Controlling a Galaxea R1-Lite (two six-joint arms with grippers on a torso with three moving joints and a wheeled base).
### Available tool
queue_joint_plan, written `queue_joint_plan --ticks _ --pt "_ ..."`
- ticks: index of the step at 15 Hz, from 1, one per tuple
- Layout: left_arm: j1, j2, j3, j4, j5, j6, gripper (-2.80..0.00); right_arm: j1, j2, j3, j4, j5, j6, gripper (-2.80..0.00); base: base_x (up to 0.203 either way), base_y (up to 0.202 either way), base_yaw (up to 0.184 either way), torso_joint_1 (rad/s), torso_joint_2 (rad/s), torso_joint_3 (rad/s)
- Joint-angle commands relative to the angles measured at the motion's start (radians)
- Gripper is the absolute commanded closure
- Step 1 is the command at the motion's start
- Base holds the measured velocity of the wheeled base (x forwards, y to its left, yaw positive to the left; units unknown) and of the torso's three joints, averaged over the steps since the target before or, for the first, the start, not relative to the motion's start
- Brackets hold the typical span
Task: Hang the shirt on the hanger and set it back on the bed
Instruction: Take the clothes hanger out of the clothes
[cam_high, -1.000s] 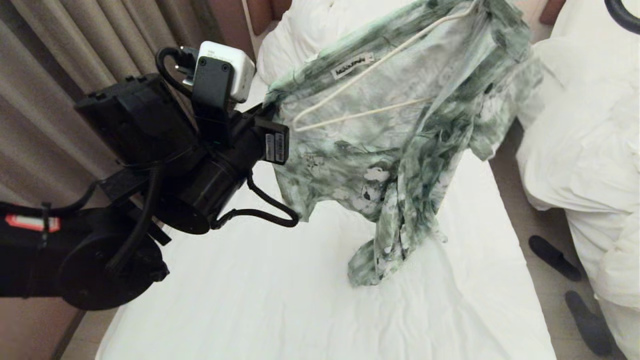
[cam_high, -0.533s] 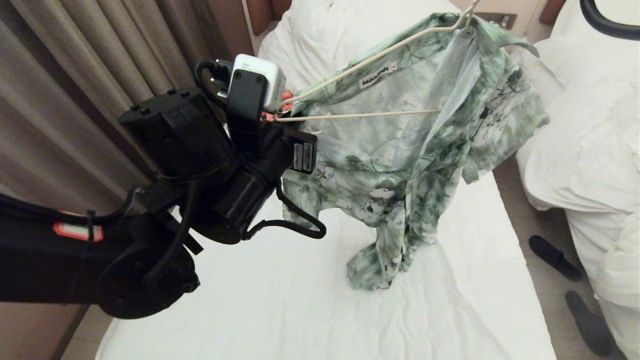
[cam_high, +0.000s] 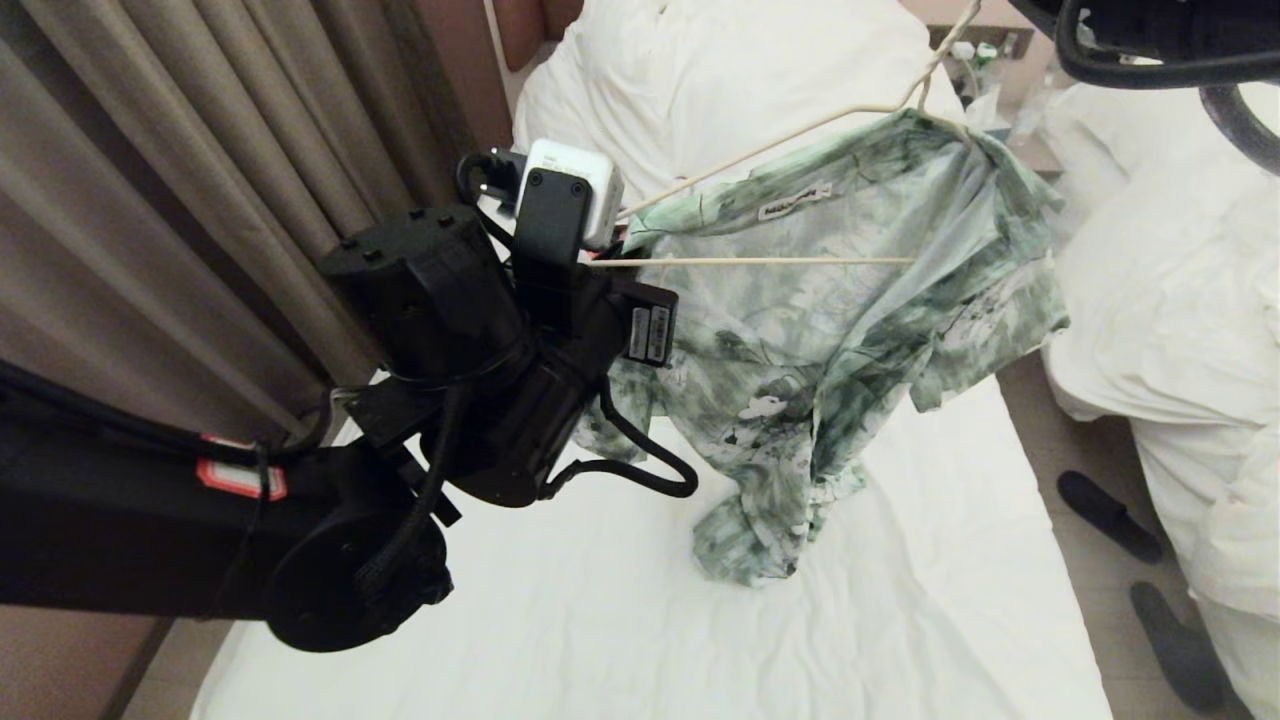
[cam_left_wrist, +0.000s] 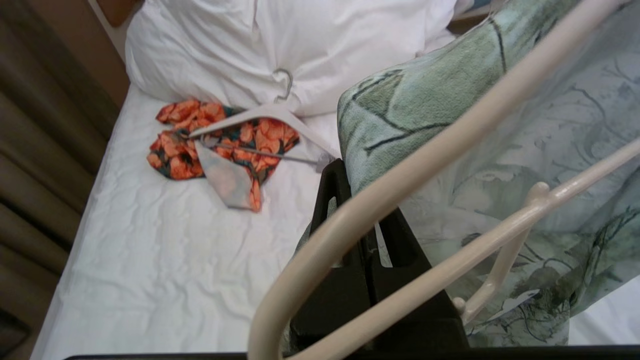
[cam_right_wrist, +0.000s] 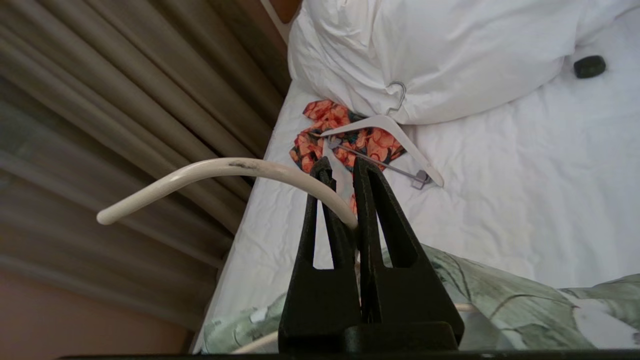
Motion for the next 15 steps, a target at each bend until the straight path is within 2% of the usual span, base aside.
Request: queue_joint_plan --ticks 1,4,5,8,11,15 --pt "0.008 0.045 -0.005 -0.008 0.007 -0.003 0.0 -0.008 0.041 0.002 -0.01 0.003 0.012 0.0 0.0 0.0 0.0 0.0 0.0 0.0" --pt "0.091 0.074 -0.011 -0.012 0.007 -0.042 0.0 -0.039 0.061 0.004 -0.072 0.001 0.016 0.0 0.0 0.0 0.0 0.0 0.0 0.0" --pt "0.098 0.058 -0.014 -0.012 0.007 -0.044 0.0 -0.054 0.068 0.009 -0.074 -0.002 0.013 0.0 0.0 0.0 0.0 0.0 0.0 0.0" --pt "0.103 0.007 -0.051 0.009 0.006 -0.031 0.0 -0.086 0.076 0.023 -0.076 -0.003 -0.014 0.0 0.0 0.0 0.0 0.0 0.0 0.0" --pt "0.103 -0.008 -0.057 0.016 0.006 -0.021 0.0 -0.085 0.075 0.028 -0.078 -0.005 -0.025 0.0 0.0 0.0 0.0 0.0 0.0 0.0" --pt "0.098 -0.019 -0.005 0.008 0.008 -0.025 0.0 -0.083 0.086 0.017 -0.077 -0.011 -0.045 0.0 0.0 0.0 0.0 0.0 0.0 0.0"
